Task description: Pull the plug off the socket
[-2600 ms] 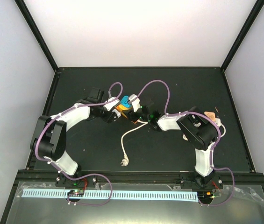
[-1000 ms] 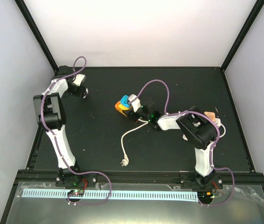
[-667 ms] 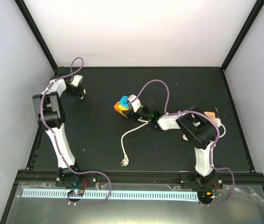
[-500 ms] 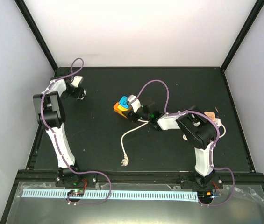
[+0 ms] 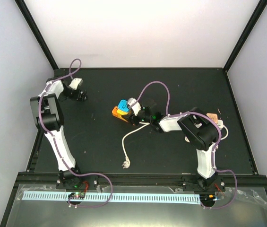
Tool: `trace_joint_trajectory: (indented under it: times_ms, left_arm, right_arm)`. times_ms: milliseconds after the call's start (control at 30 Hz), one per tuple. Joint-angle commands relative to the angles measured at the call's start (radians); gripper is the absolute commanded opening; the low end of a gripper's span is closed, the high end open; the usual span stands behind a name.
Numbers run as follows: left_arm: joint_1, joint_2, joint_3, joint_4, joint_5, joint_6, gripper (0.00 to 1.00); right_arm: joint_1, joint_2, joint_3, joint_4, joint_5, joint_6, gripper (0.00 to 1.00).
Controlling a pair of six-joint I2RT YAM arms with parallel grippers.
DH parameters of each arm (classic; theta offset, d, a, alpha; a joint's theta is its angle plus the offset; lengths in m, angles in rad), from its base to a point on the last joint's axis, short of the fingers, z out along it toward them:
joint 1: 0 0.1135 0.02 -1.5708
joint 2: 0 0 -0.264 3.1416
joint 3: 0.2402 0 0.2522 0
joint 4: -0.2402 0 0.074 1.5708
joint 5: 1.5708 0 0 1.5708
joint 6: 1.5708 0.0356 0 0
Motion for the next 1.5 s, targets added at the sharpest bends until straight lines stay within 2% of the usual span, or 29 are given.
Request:
trace_joint_trajectory:
  times_ms: [0,100,200,300,433,600,767,1133,1267,1467]
  left_arm:
    - [0.014,-0.161,-0.044,-0.079,0.178,0.074,0.99]
    - [0.014,-0.216,-0.059,-0.154,0.331,0.133,0.99]
    - [0.006,-0.247,-0.071,-0.288,0.523,0.266,0.99]
    - [-0.022,-0.269,-0.11,-0.383,0.63,0.379,0.99]
    - [-0.057,-0.258,-0.141,-0.456,0.71,0.46,0.96]
    - [-0.123,-0.245,-0.19,-0.467,0.745,0.497,0.91]
    - [-0.192,-0.265,-0.255,-0.365,0.734,0.465,0.89]
    - [-0.288,-0.207,-0.254,-0.278,0.729,0.416,0.87]
    - [-0.308,-0.205,-0.246,-0.298,0.753,0.437,0.81]
    - [-0.318,-0.224,-0.261,-0.369,0.818,0.524,0.65]
  right_arm:
    - [0.007,0.045,-0.015,-0.092,-0.099,-0.059,0.2]
    - [0.007,0.045,-0.007,-0.113,-0.136,-0.092,0.2]
    - [0.006,0.045,0.003,-0.156,-0.187,-0.15,0.22]
    - [0.005,0.042,0.003,-0.177,-0.228,-0.204,0.23]
    - [0.006,0.047,0.024,-0.234,-0.26,-0.241,0.23]
    - [0.007,0.066,0.036,-0.266,-0.284,-0.267,0.24]
    - [0.003,0.083,0.045,-0.286,-0.299,-0.28,0.25]
    - [-0.017,0.112,0.062,-0.308,-0.381,-0.271,0.25]
    - [-0.026,0.122,0.065,-0.314,-0.4,-0.273,0.25]
    - [-0.039,0.138,0.076,-0.319,-0.417,-0.267,0.25]
